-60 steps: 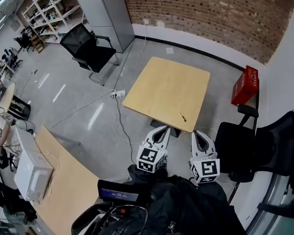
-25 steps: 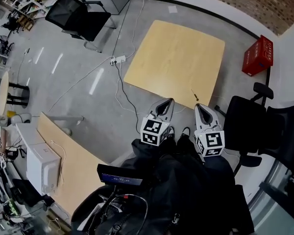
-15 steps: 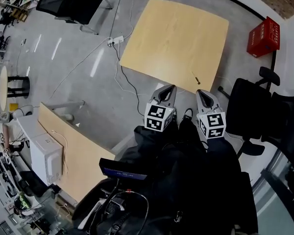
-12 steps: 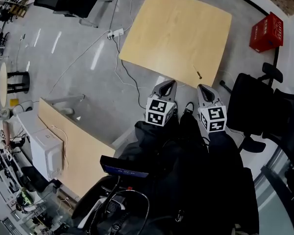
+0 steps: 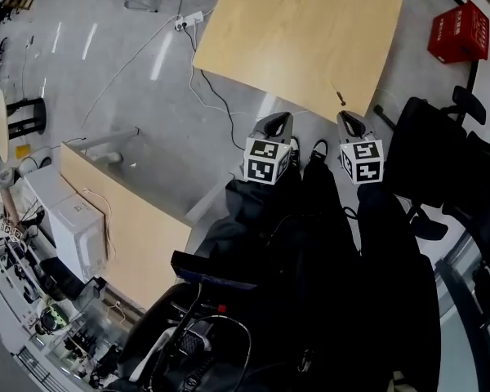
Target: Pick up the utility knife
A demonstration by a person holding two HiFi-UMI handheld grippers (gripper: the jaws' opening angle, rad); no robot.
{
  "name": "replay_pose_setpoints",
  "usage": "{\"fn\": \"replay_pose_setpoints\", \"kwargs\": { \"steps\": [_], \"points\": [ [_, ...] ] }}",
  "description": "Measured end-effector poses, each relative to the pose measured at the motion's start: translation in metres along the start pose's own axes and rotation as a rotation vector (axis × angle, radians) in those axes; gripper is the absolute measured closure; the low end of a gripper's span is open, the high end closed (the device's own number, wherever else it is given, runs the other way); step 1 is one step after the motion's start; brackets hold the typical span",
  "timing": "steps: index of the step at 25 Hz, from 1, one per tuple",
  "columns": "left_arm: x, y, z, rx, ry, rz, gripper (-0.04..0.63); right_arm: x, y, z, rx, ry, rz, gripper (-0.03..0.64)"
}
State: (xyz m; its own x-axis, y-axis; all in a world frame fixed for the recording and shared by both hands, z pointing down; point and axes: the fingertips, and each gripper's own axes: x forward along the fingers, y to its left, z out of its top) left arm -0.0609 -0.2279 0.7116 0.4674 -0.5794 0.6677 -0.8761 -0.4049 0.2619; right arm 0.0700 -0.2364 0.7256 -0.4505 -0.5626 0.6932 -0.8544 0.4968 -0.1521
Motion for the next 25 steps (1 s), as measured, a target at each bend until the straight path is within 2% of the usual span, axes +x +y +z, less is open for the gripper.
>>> {"fn": "replay_pose_setpoints", "kwargs": {
  "steps": [6,12,25],
  "points": [
    [0.011,0.004,-0.023,-0.039,0.039,0.003,0.595,0.034,-0.019,-0.027,-0.057,0.100,0.007,0.606],
    [0.012,0.006,-0.039,-0.060,0.084,-0.008,0.595,0.059,-0.031,-0.037,-0.063,0.157,0.008,0.575],
    [0.016,0.025,-0.050,-0.086,0.107,0.001,0.595,0.101,-0.054,-0.047,-0.069,0.254,-0.044,0.548]
  ]
}}
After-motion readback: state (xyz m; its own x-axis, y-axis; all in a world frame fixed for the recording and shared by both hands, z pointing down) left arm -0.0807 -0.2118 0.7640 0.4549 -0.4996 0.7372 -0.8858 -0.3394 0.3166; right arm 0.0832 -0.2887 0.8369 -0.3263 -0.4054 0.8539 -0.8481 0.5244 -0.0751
